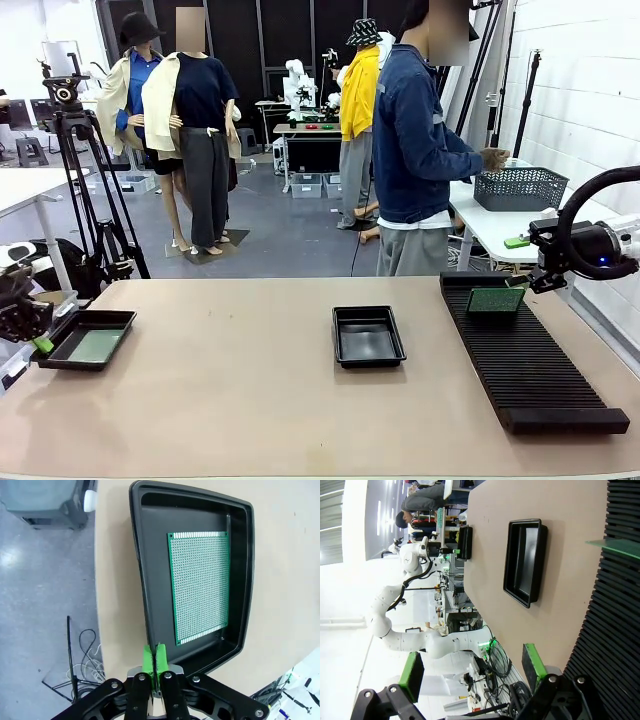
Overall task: Inspect and transfer BCBs to ESD trays.
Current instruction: Pick up the ESD tray and place it on the left side of the table.
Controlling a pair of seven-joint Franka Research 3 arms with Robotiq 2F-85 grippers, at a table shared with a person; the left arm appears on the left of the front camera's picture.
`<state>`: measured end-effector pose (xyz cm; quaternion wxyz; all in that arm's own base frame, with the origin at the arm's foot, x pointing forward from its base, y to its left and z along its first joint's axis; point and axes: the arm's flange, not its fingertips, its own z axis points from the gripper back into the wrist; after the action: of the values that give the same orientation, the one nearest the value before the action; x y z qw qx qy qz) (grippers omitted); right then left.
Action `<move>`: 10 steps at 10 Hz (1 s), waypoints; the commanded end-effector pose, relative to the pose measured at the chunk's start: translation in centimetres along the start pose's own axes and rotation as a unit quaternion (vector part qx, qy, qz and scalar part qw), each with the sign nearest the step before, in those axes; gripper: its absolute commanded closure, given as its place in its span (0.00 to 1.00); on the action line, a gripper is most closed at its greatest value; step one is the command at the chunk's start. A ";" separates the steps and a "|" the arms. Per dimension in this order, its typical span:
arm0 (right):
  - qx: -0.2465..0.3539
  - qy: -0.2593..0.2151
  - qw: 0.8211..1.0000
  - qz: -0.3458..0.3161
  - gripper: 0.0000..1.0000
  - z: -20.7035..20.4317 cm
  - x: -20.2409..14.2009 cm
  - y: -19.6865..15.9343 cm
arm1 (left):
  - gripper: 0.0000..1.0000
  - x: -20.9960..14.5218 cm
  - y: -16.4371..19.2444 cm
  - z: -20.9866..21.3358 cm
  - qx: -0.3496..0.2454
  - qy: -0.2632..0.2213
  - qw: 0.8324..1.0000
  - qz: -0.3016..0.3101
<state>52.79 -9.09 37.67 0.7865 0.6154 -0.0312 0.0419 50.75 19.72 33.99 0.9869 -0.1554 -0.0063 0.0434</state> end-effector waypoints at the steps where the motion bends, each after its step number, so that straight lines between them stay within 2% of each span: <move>1: 0.001 -0.007 1.000 -0.006 0.00 -0.2 0.0 0.1 | 1.00 0.6 1.4 0.7 -0.017 0.004 1.000 -0.017; 6: 0.001 -0.007 1.000 -0.006 0.00 -0.2 0.0 0.1 | 1.00 0.7 2.4 1.1 -0.031 -0.002 0.999 -0.018; 7: 0.001 -0.007 1.000 -0.006 0.00 -0.2 0.0 0.1 | 0.92 0.7 2.3 1.3 -0.037 -0.007 0.999 -0.013; 10: 0.001 -0.007 1.000 -0.006 0.00 -0.2 0.0 0.1 | 0.33 0.8 0.8 2.4 -0.061 -0.022 0.998 -0.009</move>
<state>52.79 -9.09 37.67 0.7865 0.6154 -0.0312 0.0420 51.39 21.44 35.30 0.9785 -0.1991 -0.0219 0.0484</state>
